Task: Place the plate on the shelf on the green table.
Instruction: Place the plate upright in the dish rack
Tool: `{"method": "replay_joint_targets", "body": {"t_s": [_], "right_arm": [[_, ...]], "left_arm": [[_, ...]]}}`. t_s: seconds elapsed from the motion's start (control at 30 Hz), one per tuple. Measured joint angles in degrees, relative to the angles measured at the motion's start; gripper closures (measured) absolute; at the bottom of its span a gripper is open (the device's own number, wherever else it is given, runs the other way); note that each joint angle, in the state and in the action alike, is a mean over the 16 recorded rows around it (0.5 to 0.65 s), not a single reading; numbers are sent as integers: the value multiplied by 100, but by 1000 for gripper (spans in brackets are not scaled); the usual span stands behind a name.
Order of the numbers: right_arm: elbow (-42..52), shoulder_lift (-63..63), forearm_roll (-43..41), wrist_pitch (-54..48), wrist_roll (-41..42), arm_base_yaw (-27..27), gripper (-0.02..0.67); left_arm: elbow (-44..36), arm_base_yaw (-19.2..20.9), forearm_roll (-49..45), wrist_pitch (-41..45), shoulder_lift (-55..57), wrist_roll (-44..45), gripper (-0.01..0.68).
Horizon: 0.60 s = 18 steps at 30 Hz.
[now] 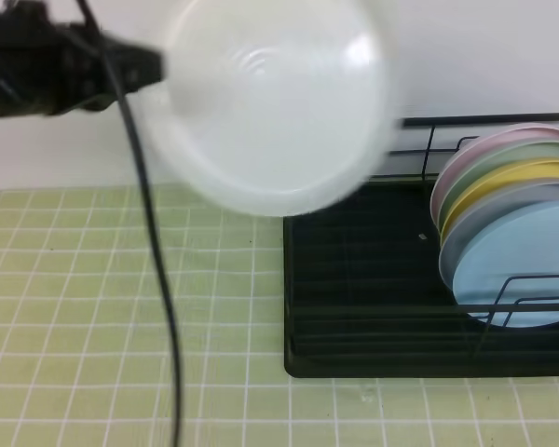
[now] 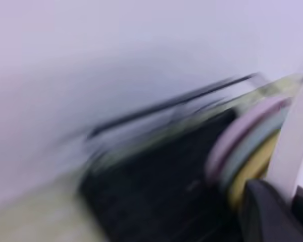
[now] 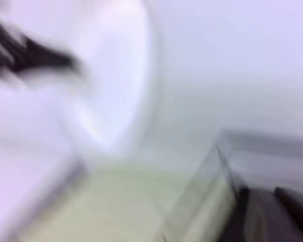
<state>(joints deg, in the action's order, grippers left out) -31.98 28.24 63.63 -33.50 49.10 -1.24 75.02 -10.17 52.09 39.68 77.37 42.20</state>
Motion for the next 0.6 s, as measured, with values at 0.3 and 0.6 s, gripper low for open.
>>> {"method": "replay_joint_targets", "body": {"t_s": [0.3, 0.6], "right_arm": [[-330, 0, 1997, 24, 1387, 0, 206], [-341, 0, 2291, 302, 1450, 0, 276]], "left_arm": [[-66, -1858, 999, -1404, -464, 1046, 672], [-105, -3386, 1079, -2612, -492, 1377, 672]]}}
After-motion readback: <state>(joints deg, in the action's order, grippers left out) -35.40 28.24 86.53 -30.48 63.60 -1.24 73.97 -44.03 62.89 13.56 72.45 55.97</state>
